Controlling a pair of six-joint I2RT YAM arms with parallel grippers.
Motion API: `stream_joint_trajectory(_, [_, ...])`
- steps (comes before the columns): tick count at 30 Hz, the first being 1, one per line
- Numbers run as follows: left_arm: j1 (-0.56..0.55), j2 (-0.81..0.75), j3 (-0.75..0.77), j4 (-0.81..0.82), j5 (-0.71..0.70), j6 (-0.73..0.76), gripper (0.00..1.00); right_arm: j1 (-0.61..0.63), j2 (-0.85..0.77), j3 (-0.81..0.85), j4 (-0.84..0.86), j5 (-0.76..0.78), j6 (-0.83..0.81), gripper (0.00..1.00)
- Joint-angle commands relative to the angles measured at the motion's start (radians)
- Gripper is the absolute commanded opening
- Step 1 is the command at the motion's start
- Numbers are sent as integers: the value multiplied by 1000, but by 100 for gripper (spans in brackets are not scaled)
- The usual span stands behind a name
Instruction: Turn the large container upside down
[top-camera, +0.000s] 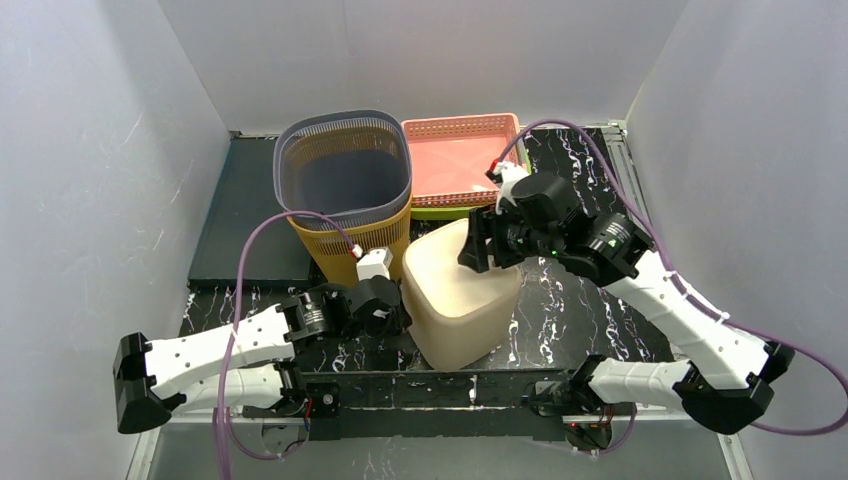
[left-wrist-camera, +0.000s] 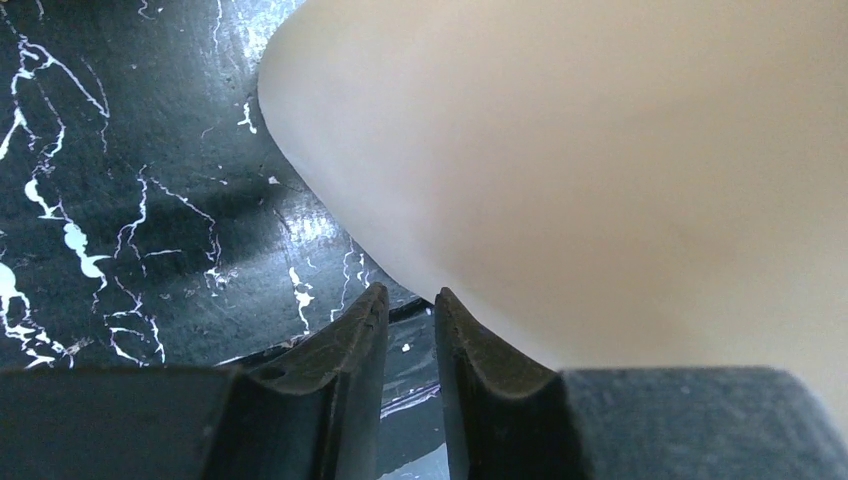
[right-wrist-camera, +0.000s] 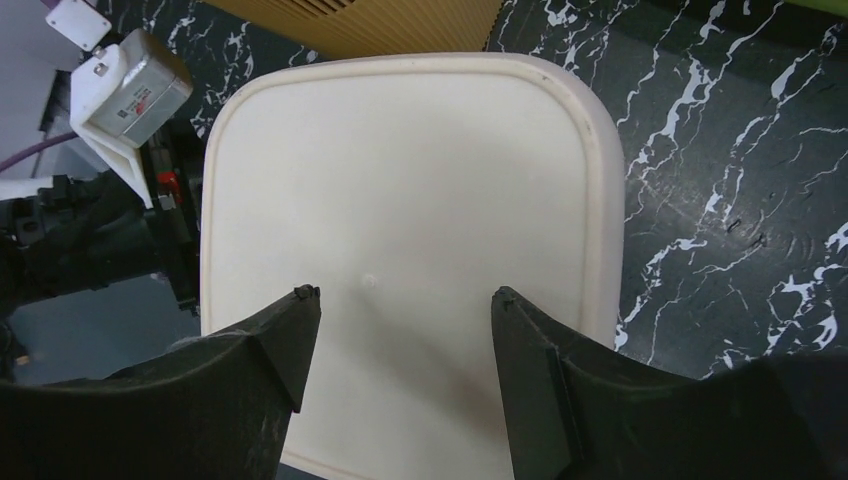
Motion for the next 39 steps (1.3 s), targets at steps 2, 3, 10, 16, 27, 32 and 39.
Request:
stream_joint_trajectory(2, [0,-61,-8,-51,-56,-17,26,169,65,109,-62,253,-40,76])
stream_joint_trajectory(3, [0,-71,-7,-65,-65,-23,28,203,80,137,-80,301,-45,79])
stream_joint_trajectory(10, [0,-180,-11,-237,-137,-96,49,400,221,324,-154,557,-109,92])
stream_joint_trajectory(16, [0,-273,-25,-349,-169,-132,63,548,355,409,-222,760,-133,99])
stream_joint_trajectory(27, [0,-326,-51,-396,-176,-152,66,643,430,361,-224,980,-116,99])
stream_joint_trajectory(32, [0,-314,-46,-395,-179,-153,66,643,407,259,-253,1073,-8,99])
stream_joint_trajectory(39, [-1,-285,-26,-395,-173,-146,67,563,330,135,-347,1102,174,99])
